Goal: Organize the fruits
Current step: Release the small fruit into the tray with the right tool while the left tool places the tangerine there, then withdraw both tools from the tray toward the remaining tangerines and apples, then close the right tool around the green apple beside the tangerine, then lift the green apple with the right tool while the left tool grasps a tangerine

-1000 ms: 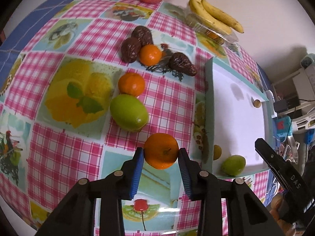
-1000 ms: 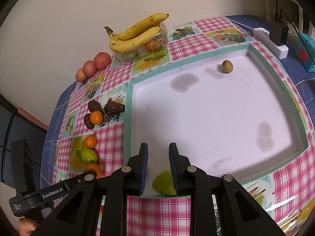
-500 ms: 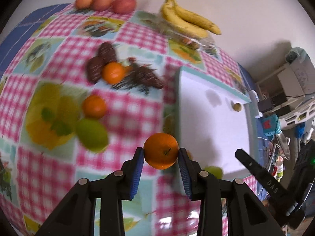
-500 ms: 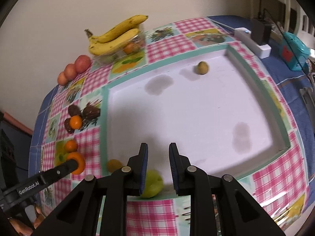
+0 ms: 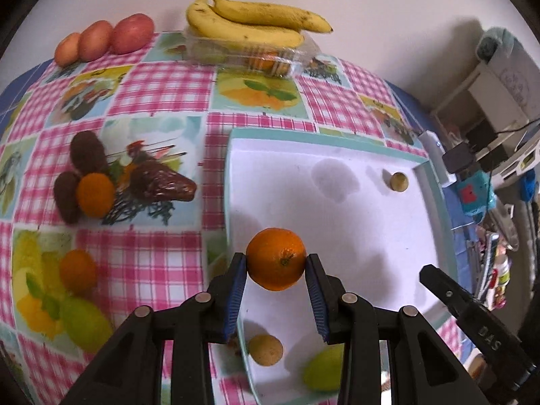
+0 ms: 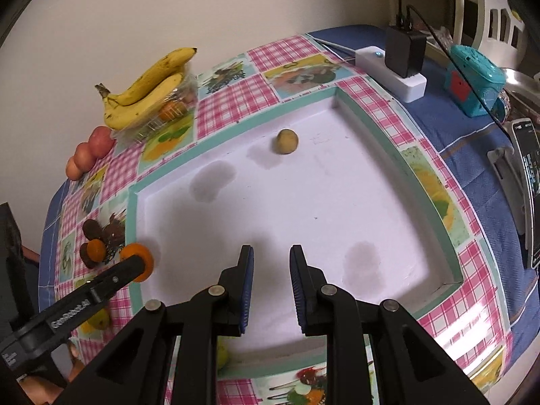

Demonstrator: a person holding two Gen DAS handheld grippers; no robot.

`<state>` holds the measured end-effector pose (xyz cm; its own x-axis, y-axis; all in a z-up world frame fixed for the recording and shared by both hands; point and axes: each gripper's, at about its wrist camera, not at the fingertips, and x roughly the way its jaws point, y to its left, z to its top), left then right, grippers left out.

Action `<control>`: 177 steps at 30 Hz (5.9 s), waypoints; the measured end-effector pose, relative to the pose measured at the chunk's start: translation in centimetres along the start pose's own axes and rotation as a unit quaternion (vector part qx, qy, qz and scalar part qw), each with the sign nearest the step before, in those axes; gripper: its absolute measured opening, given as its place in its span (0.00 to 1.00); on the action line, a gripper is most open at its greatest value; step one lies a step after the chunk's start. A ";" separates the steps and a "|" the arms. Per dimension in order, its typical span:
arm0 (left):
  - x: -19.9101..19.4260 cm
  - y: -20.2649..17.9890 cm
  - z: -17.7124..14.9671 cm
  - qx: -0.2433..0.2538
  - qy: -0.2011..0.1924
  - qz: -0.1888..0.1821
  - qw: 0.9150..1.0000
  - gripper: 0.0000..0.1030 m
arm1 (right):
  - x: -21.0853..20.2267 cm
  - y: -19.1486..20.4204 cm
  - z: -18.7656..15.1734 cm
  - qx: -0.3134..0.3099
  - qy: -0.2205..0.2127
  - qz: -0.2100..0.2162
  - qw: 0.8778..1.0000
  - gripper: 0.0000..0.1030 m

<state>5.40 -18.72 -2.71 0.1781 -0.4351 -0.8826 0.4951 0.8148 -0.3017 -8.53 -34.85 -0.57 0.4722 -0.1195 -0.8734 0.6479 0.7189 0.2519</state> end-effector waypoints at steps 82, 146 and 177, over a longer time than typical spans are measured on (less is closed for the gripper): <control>-12.8 19.5 -5.0 -0.209 -0.073 0.215 0.951 1.00 | 0.0 13.5 -7.2 -0.205 -0.013 0.050 0.977 0.83; -9.7 26.6 -4.8 -0.200 -0.016 0.279 0.939 1.00 | 7.9 25.8 -12.6 -0.313 0.042 0.063 0.947 0.56; -10.1 24.1 -4.6 -0.224 -0.044 0.202 0.952 1.00 | 4.2 21.4 -9.0 -0.245 0.019 0.106 0.964 0.45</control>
<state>11.58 7.05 -2.71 0.3566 -0.0653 -0.9320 -0.0383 0.9957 -0.0844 1.94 -13.76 -2.57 0.5357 0.0844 -0.8402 0.1746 0.9624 0.2081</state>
